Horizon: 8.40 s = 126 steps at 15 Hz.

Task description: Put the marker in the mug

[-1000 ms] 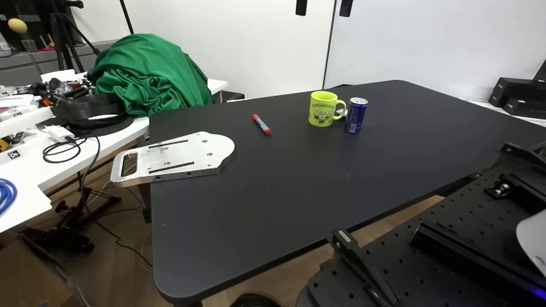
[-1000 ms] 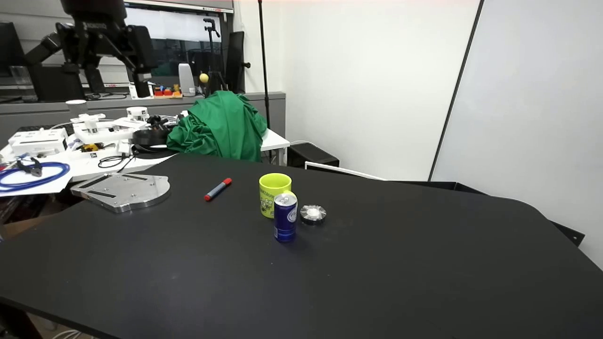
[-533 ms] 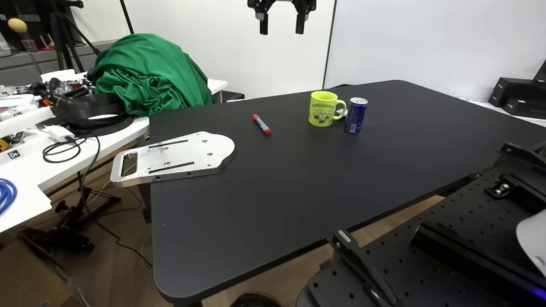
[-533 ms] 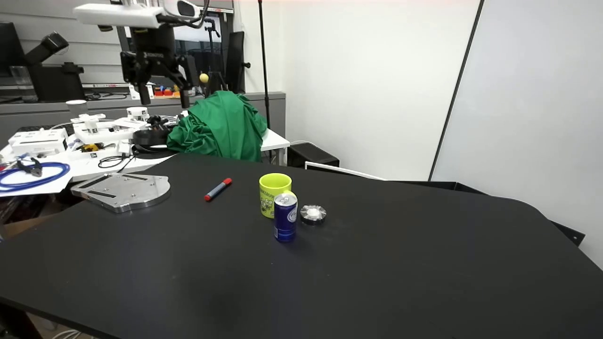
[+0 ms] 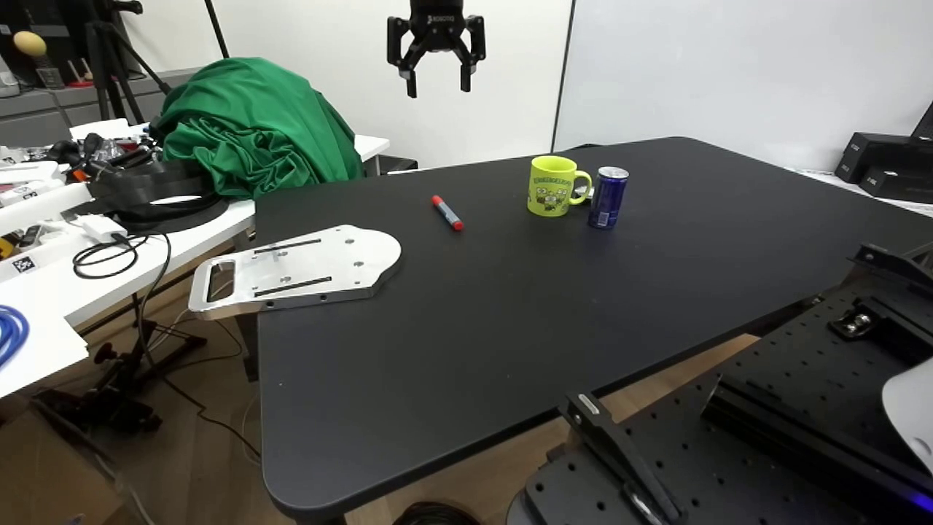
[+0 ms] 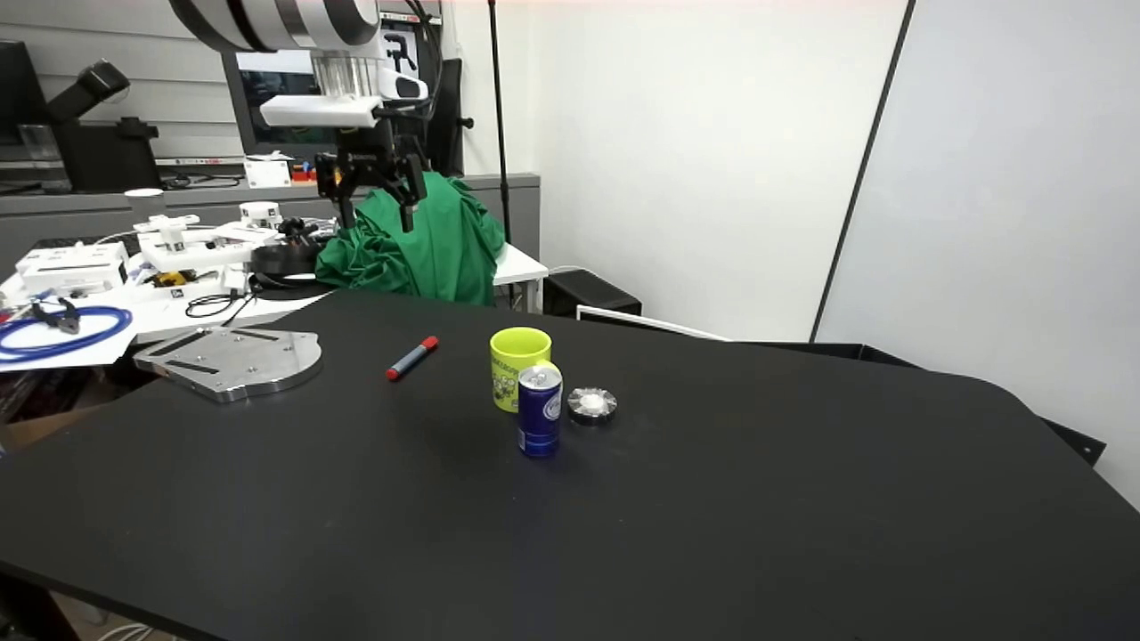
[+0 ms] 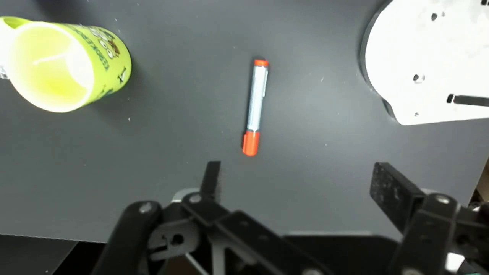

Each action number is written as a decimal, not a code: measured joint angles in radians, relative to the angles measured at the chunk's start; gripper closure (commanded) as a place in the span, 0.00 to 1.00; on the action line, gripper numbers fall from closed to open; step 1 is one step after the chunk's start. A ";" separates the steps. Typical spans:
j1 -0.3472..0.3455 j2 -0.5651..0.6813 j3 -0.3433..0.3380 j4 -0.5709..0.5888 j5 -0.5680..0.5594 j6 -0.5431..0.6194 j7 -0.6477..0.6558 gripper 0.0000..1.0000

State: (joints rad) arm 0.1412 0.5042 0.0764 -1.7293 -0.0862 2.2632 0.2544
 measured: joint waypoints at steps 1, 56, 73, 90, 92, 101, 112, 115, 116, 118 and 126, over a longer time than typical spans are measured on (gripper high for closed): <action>0.014 0.048 -0.009 0.055 0.003 0.000 0.012 0.00; 0.047 0.704 -0.125 0.764 0.128 -0.215 0.261 0.41; 0.045 0.725 -0.125 0.763 0.128 -0.252 0.261 0.57; 0.022 0.665 -0.127 0.773 0.130 -0.259 0.254 0.95; 0.017 0.611 -0.128 0.768 0.126 -0.284 0.237 0.95; -0.043 0.309 -0.166 0.496 0.052 -0.059 0.036 0.95; -0.169 0.032 -0.148 -0.073 0.144 0.628 -0.081 0.95; -0.208 -0.050 -0.132 -0.239 0.174 0.690 -0.126 0.95; -0.220 -0.076 -0.126 -0.287 0.184 0.705 -0.140 0.95; -0.239 -0.122 -0.117 -0.366 0.193 0.719 -0.160 0.95; -0.333 -0.172 -0.040 -0.470 0.288 0.764 -0.233 0.95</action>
State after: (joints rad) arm -0.1922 0.3321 0.0364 -2.1997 0.2016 3.0274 0.0213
